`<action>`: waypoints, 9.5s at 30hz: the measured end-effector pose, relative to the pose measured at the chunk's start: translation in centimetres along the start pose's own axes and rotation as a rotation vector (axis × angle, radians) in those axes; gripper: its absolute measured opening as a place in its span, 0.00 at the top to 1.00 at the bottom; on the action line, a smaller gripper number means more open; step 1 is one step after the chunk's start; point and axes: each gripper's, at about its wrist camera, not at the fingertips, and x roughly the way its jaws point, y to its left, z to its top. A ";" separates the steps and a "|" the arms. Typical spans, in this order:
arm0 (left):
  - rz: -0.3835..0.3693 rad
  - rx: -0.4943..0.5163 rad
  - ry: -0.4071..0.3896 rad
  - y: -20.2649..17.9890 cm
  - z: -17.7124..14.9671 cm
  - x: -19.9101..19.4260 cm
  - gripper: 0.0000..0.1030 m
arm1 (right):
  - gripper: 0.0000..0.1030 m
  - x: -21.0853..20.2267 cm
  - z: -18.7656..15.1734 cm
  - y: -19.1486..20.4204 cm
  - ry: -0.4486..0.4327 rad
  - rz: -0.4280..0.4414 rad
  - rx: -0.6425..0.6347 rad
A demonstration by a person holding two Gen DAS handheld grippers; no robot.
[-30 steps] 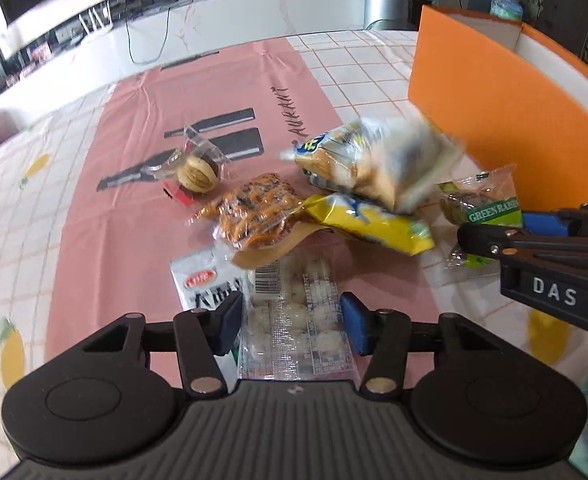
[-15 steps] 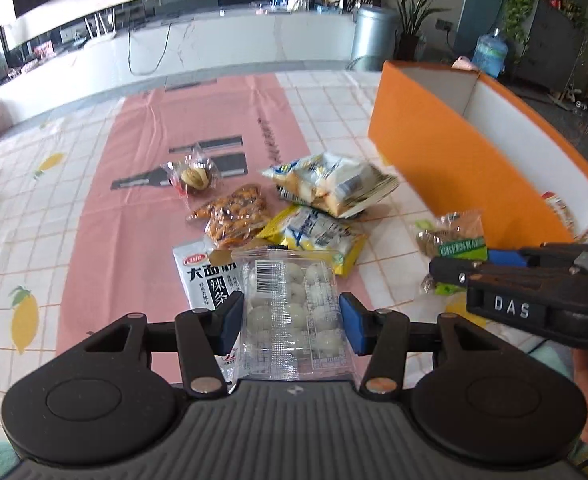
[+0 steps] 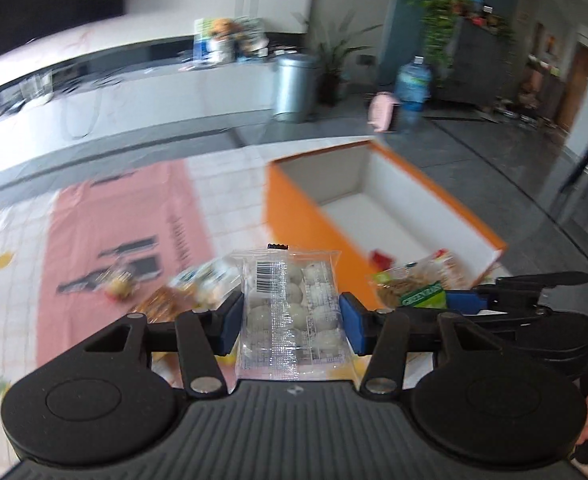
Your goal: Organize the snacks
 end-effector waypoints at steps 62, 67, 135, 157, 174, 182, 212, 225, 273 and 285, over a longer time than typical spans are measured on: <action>-0.102 0.624 0.464 -9.1 6.2 26.6 0.32 | 0.68 15.0 9.8 -15.4 0.445 -0.074 -0.287; -0.141 0.592 0.419 -7.6 7.2 24.1 0.32 | 0.67 15.8 10.0 -15.3 0.476 -0.107 -0.264; 0.189 -0.371 0.053 13.1 -11.0 -1.8 0.32 | 0.58 7.6 -5.5 12.3 -0.093 -0.099 -0.200; 0.212 -0.421 0.282 14.8 -9.5 9.2 0.23 | 0.58 17.2 -4.9 10.1 0.012 -0.071 -0.377; 0.274 -0.348 0.323 14.9 -9.5 11.0 0.40 | 0.29 21.0 -2.5 7.0 0.061 0.132 -0.303; 0.234 -0.289 0.410 15.9 -10.1 9.8 0.43 | 0.38 21.2 -1.9 5.9 0.079 0.175 -0.263; 0.205 -0.327 0.351 15.2 -12.2 8.3 0.22 | 0.27 17.5 -5.5 9.6 0.172 0.104 -0.474; 0.231 -0.263 0.347 14.2 -12.3 8.3 0.40 | 0.36 18.0 -5.7 9.6 0.171 0.103 -0.452; -0.112 0.089 0.151 -7.9 8.2 6.9 0.47 | 0.50 -3.6 2.7 -9.1 -0.104 -0.092 -0.119; -0.017 0.313 0.311 -10.3 11.3 18.4 0.47 | 0.50 2.6 7.5 -14.9 0.029 -0.098 -0.152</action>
